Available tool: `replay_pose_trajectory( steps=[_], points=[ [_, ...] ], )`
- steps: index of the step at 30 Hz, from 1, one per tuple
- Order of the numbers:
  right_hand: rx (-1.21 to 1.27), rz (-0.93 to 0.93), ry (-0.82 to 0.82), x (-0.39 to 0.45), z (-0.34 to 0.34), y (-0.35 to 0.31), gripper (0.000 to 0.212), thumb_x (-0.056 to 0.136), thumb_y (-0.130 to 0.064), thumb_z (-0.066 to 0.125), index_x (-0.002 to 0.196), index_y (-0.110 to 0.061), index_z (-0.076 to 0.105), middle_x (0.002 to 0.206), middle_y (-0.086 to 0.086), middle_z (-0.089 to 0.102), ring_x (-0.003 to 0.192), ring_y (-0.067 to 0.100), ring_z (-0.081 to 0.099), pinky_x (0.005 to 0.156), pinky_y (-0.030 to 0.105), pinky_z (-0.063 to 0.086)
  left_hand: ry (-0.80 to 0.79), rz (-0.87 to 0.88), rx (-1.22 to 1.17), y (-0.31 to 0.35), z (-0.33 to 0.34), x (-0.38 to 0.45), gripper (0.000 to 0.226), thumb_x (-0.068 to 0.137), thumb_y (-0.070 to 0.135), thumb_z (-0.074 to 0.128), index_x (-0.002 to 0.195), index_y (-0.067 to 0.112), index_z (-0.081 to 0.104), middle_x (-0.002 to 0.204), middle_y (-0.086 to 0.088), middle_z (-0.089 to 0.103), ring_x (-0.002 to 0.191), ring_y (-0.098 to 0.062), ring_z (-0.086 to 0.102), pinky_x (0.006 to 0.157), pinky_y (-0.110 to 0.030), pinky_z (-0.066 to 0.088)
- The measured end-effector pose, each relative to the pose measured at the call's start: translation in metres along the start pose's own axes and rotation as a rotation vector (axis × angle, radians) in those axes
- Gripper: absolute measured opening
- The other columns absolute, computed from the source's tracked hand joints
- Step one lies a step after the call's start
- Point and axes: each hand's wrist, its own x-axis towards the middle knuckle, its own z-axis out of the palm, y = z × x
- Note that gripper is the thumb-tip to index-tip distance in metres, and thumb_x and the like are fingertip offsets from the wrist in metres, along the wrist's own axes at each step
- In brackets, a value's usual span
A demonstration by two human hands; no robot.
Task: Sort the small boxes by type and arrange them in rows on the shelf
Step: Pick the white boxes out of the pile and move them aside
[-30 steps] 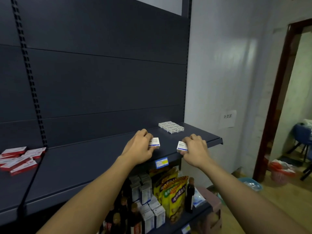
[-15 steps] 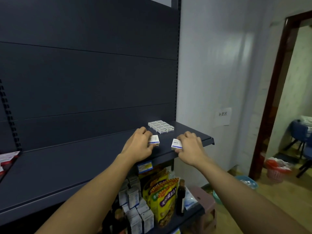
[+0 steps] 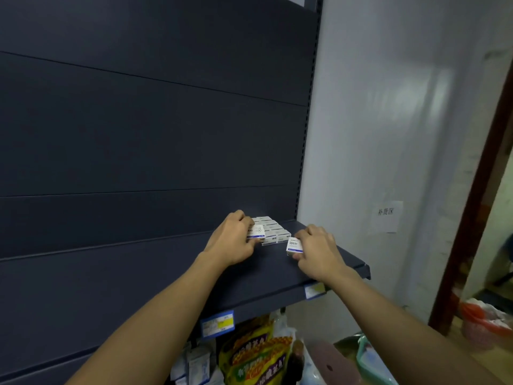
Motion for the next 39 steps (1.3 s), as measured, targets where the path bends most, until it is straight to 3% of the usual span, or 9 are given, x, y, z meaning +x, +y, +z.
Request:
replay_pose_trajectory(
  steps=[13, 23, 30, 39],
  points=[
    [0.123, -0.016, 0.008, 0.059, 0.059, 0.056, 0.047, 0.085, -0.037, 0.07, 0.127, -0.022, 0.055, 0.123, 0.0, 0.054, 0.112, 0.022, 0.048, 0.097, 0.034, 0.037, -0.028, -0.018, 0.036, -0.008, 0.056, 0.055, 0.047, 0.091, 0.04, 0.064, 0.129, 0.013, 0.057, 0.118, 0.002, 0.048, 0.113, -0.019, 0.048, 0.097, -0.036, 0.047],
    [0.472, -0.208, 0.024, 0.1, 0.099, 0.085, 0.044, 0.081, -0.025, 0.078, 0.121, -0.018, 0.062, 0.113, -0.004, 0.057, 0.106, 0.015, 0.046, 0.095, 0.027, 0.039, -0.026, -0.071, 0.052, 0.001, 0.093, 0.064, 0.051, 0.09, 0.044, 0.065, 0.132, 0.018, 0.056, 0.128, 0.003, 0.051, 0.122, -0.017, 0.048, 0.1, -0.036, 0.047],
    [0.605, -0.31, 0.047, 0.115, 0.123, 0.104, 0.041, 0.084, -0.023, 0.076, 0.122, -0.018, 0.062, 0.111, -0.008, 0.054, 0.102, 0.009, 0.043, 0.089, 0.019, 0.035, 0.023, -0.139, 0.123, 0.015, 0.11, 0.053, 0.044, 0.09, 0.04, 0.064, 0.127, 0.017, 0.059, 0.121, 0.003, 0.054, 0.112, -0.018, 0.051, 0.092, -0.033, 0.049],
    [0.664, -0.434, 0.043, 0.129, 0.136, 0.107, 0.045, 0.081, -0.018, 0.075, 0.123, -0.016, 0.061, 0.113, -0.009, 0.051, 0.101, 0.009, 0.04, 0.099, 0.029, 0.039, 0.007, -0.133, 0.132, 0.018, 0.122, 0.061, 0.044, 0.089, 0.043, 0.065, 0.124, 0.016, 0.063, 0.117, 0.004, 0.056, 0.108, -0.016, 0.053, 0.093, -0.027, 0.046]
  ],
)
